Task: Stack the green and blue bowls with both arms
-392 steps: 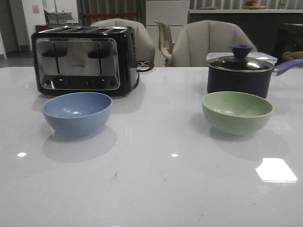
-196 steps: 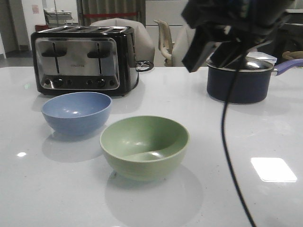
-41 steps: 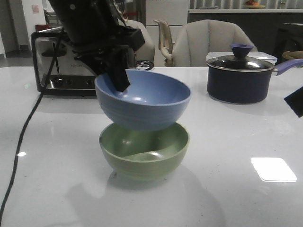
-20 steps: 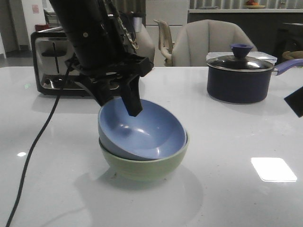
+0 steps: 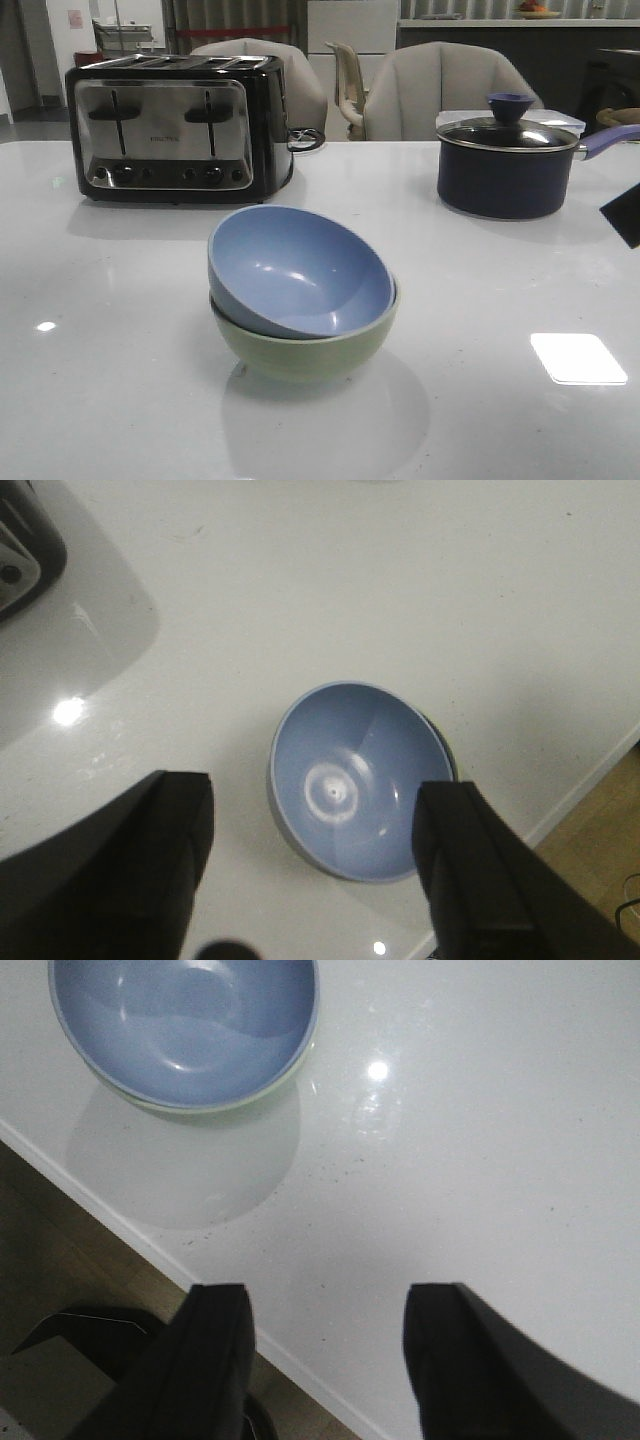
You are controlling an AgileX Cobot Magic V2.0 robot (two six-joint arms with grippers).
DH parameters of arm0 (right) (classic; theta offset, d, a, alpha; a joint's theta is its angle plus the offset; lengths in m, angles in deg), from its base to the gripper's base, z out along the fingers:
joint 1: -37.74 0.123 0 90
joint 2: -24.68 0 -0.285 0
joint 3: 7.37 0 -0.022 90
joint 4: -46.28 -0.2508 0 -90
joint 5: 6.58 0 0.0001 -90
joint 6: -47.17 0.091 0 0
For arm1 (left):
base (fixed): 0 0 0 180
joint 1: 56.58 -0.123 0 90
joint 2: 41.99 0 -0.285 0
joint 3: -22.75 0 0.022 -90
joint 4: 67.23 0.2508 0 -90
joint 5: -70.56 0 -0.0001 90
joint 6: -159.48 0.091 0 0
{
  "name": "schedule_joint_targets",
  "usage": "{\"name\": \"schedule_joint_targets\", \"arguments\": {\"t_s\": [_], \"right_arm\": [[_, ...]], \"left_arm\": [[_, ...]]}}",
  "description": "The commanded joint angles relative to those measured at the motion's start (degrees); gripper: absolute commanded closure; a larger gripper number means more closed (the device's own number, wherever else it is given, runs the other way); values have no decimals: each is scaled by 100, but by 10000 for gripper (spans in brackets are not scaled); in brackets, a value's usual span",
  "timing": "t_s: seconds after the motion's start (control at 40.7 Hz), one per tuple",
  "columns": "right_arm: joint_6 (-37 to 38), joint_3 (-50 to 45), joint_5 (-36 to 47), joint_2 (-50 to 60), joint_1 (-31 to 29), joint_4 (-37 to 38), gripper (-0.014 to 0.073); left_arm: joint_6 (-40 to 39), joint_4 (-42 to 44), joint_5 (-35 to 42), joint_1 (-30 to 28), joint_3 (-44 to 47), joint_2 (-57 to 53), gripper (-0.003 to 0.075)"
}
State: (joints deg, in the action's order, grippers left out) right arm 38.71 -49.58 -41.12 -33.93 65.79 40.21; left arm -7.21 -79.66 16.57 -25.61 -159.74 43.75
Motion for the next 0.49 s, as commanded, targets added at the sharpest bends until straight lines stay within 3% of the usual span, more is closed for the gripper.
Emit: {"name": "schedule_joint_targets", "arguments": {"t_s": [0.0, 0.467], "right_arm": [[-9, 134, 362, 81, -15, 14, 130], [-9, 134, 362, 81, -15, 14, 130]], "left_arm": [[24, 155, 409, 42, 410, -883, 231], [24, 543, 1114, 42, 3241, -3806, 231]]}}
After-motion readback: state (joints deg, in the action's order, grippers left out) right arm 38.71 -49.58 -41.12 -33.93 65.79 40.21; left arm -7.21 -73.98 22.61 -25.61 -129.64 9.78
